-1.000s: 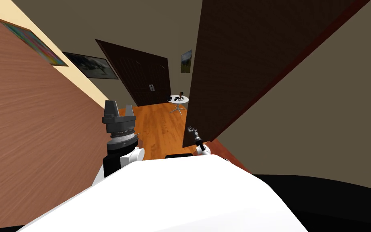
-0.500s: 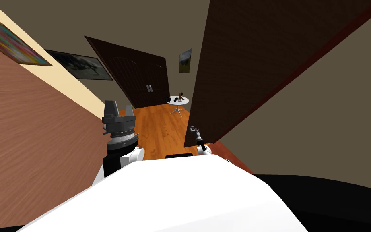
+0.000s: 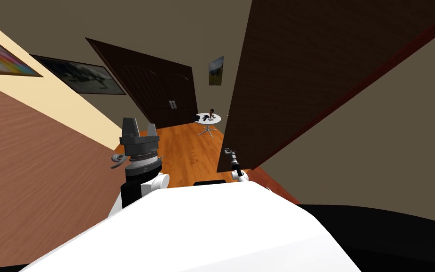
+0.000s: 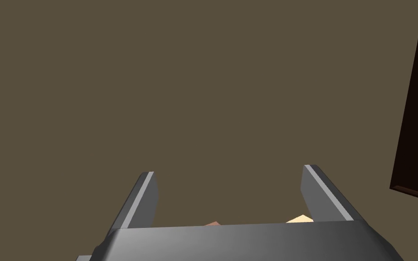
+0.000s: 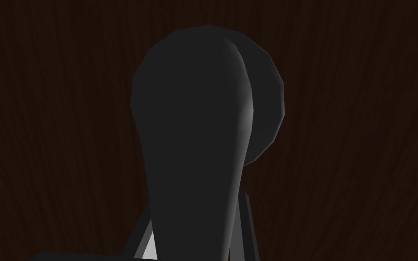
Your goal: Push the door open
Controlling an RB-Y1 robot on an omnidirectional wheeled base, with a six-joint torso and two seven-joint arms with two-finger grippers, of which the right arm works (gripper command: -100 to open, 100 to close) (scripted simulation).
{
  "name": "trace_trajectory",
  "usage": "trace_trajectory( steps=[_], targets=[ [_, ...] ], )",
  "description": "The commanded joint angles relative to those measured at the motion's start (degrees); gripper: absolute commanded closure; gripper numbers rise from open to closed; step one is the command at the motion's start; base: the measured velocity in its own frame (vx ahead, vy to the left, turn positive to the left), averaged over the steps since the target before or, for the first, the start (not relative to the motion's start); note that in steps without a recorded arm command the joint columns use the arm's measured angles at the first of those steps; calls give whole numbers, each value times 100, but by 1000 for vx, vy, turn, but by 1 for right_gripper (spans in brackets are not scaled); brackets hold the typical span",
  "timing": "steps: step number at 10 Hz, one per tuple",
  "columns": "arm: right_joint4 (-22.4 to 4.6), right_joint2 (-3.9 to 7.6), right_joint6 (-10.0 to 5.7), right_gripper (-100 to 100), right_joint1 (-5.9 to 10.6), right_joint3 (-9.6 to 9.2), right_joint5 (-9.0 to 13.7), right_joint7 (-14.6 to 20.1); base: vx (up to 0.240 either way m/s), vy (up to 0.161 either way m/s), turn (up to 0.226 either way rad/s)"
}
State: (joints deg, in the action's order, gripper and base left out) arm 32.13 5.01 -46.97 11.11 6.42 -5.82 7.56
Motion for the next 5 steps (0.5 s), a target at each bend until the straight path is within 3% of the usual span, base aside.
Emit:
trace_trajectory(
  steps=[1, 2, 5],
  targets=[
    [-83, -22, -49, 100, 72, 78, 58, -49, 168, 121, -47],
    [-85, -33, -42, 100, 71, 115, 83, -71, 146, 106, -59],
    [-26, 42, -6, 100, 2, 231, 145, -106, 114, 31, -42]
  ],
)
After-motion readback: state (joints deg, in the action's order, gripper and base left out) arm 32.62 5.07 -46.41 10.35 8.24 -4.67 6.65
